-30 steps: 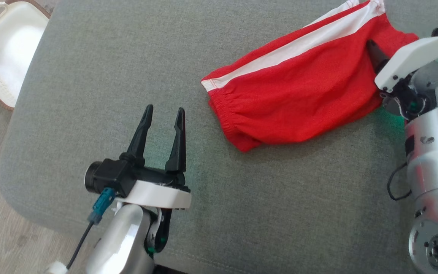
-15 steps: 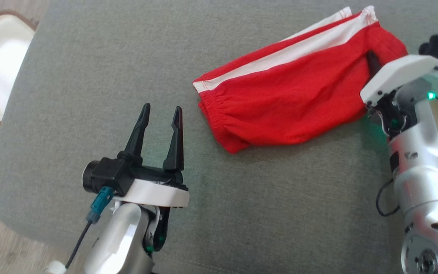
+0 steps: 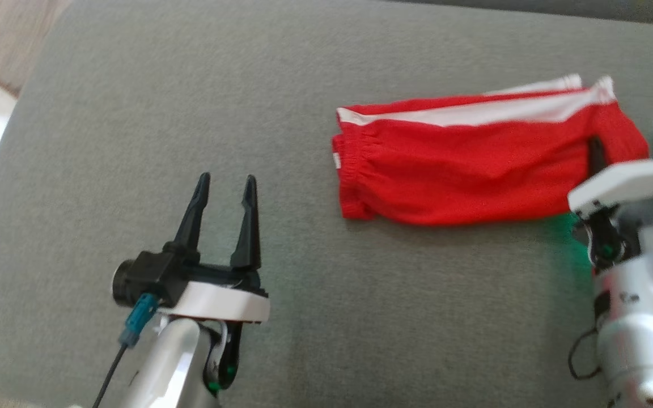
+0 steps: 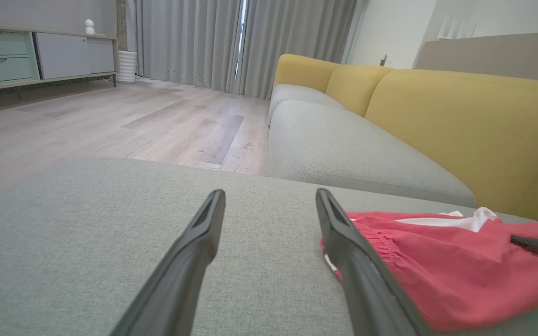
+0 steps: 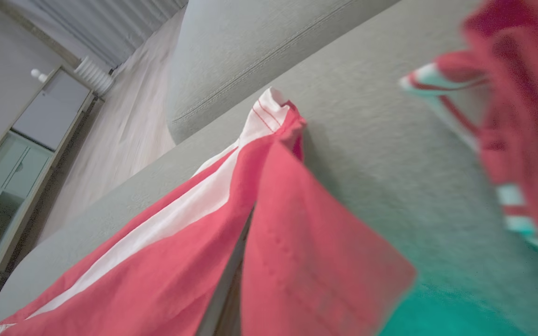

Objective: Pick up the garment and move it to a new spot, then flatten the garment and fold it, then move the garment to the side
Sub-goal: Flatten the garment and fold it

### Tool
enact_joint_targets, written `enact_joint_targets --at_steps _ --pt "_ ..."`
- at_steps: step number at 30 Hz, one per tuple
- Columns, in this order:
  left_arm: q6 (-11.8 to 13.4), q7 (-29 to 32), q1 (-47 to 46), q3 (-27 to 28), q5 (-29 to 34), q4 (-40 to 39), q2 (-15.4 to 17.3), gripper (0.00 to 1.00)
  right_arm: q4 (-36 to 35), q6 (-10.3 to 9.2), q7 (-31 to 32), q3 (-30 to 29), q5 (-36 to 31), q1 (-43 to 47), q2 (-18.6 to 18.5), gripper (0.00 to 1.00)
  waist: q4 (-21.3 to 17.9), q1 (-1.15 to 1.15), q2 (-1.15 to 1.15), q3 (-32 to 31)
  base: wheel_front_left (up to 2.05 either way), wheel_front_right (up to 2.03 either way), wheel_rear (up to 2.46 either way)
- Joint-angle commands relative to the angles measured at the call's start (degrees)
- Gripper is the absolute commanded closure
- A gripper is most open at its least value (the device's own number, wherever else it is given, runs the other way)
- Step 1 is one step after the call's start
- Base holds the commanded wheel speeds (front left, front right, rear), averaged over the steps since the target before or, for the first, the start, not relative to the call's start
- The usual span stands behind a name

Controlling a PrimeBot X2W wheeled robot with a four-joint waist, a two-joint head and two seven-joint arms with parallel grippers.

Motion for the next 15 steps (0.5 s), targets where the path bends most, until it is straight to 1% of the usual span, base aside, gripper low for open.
enact_joint_targets --at_steps 1,4,5,9,15 --pt "-0.7 -0.5 0.1 2.8 0.1 -2.2 0.4 0.0 -3.6 0.39 -0.5 -0.2 1.7 1.0 1.0 1.0 -2.3 0.0 0.0 -1.9 0.0 0.0 0.0" --pt "-1.1 -0.5 0.9 3.3 0.6 -2.8 0.4 0.0 -6.9 0.39 -0.5 0.1 3.3 4.0 1.2 1.0 -3.9 0.0 0.0 -2.9 0.0 0.0 0.0" --pt "-1.1 -0.5 0.9 3.3 0.6 -2.8 0.4 0.0 -6.9 0.39 -0.5 0.1 3.3 4.0 1.2 1.0 -3.9 0.0 0.0 -2.9 0.0 0.0 0.0" --pt "-1.3 -0.5 1.6 3.4 1.1 -2.9 0.4 0.0 -9.8 0.39 -2.0 4.0 6.4 8.4 1.2 1.0 -5.4 0.0 0.0 -3.9 0.0 0.0 0.0" --pt "-1.4 -0.5 1.9 3.4 1.5 -2.9 0.4 0.0 -10.2 0.39 -6.1 9.0 10.7 11.7 1.3 1.0 -7.1 0.0 0.0 -4.7 0.0 0.0 0.0"
